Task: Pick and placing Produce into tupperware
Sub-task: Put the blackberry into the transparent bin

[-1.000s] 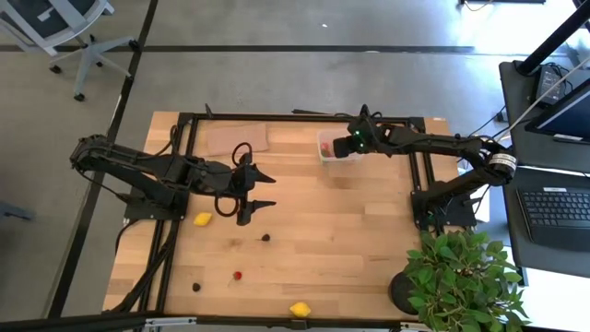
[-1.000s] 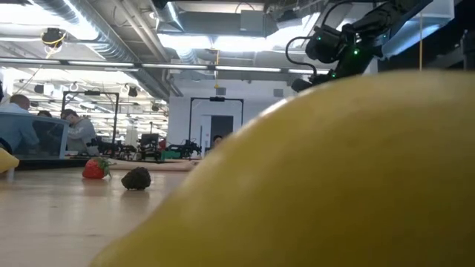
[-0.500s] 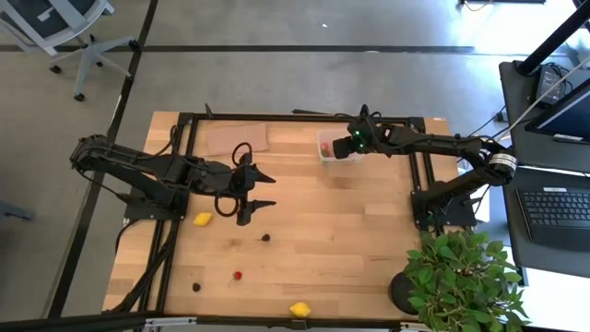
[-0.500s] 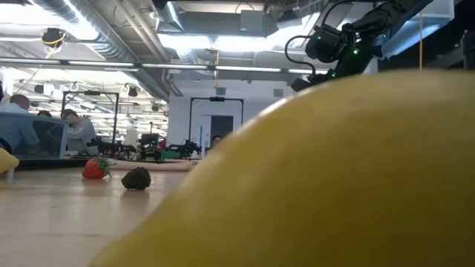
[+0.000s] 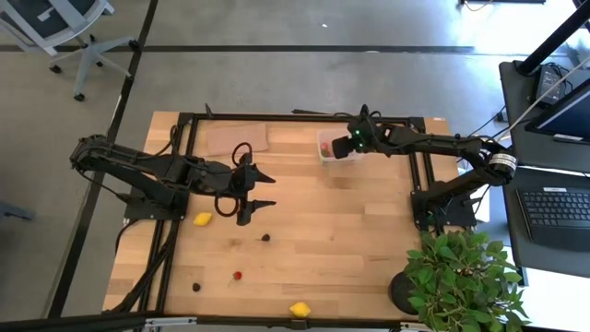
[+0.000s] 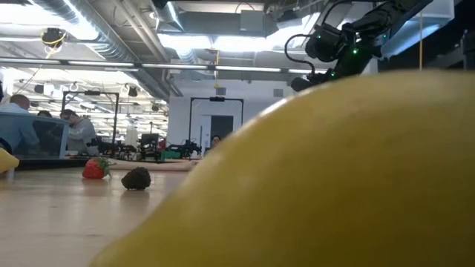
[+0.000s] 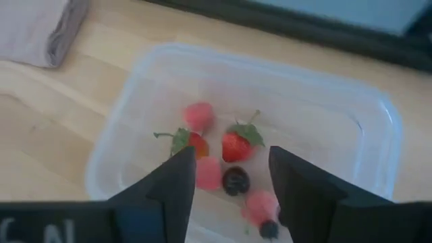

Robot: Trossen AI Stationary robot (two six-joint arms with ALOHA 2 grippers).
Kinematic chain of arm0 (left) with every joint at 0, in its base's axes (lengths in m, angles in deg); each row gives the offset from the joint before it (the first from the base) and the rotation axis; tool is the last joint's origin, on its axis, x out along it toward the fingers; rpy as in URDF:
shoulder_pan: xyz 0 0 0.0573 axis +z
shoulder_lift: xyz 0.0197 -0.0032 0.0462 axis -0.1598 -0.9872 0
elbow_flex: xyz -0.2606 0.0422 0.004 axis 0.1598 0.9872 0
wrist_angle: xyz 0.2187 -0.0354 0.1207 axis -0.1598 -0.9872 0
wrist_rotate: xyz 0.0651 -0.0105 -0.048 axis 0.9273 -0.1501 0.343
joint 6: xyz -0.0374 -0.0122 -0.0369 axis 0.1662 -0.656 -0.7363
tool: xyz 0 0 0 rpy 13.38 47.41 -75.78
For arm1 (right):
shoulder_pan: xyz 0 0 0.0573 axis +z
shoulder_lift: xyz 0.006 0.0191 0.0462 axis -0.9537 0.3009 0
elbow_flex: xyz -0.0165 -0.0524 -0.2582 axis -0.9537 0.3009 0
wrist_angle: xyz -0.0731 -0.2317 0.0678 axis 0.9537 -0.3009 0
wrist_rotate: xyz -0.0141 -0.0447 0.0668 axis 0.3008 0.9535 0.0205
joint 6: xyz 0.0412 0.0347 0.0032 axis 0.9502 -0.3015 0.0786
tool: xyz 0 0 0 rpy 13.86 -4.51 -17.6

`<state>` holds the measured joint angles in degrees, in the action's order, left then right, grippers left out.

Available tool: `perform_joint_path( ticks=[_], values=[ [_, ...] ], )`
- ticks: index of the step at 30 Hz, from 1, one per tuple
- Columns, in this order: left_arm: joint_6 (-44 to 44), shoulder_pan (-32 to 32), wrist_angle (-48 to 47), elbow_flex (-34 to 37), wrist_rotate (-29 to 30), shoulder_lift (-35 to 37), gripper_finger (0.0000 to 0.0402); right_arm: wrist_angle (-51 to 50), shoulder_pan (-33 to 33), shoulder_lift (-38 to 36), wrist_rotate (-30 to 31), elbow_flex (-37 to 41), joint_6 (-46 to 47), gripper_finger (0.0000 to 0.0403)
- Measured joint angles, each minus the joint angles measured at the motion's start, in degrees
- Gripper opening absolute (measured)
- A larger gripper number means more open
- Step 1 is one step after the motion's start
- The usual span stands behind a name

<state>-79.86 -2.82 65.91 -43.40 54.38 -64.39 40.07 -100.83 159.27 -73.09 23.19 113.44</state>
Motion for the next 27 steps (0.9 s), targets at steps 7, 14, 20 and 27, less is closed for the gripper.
perform_joint_path(
  ticks=[7, 14, 20, 27],
  values=[
    [0.0, 0.0, -3.7, -0.1, -0.7, 0.0, 0.0273, 11.4, 3.4, -0.8, -13.6, 0.0, -15.6, 0.0184],
    [-4.4, 0.0, -15.4, -0.1, -0.9, -0.5, 0.0273, 16.2, 12.0, -0.8, -21.5, -0.1, -17.2, 0.0181],
    [-7.7, -0.1, -16.6, -0.1, -1.2, -1.1, 0.0273, 16.2, 18.6, -0.8, -18.6, -0.1, -18.0, 0.0181],
    [-11.6, 0.6, -20.9, 0.0, -3.6, -11.9, 0.0273, 16.3, 21.9, -0.8, -10.9, -0.1, -20.6, 0.0181]
  ],
)
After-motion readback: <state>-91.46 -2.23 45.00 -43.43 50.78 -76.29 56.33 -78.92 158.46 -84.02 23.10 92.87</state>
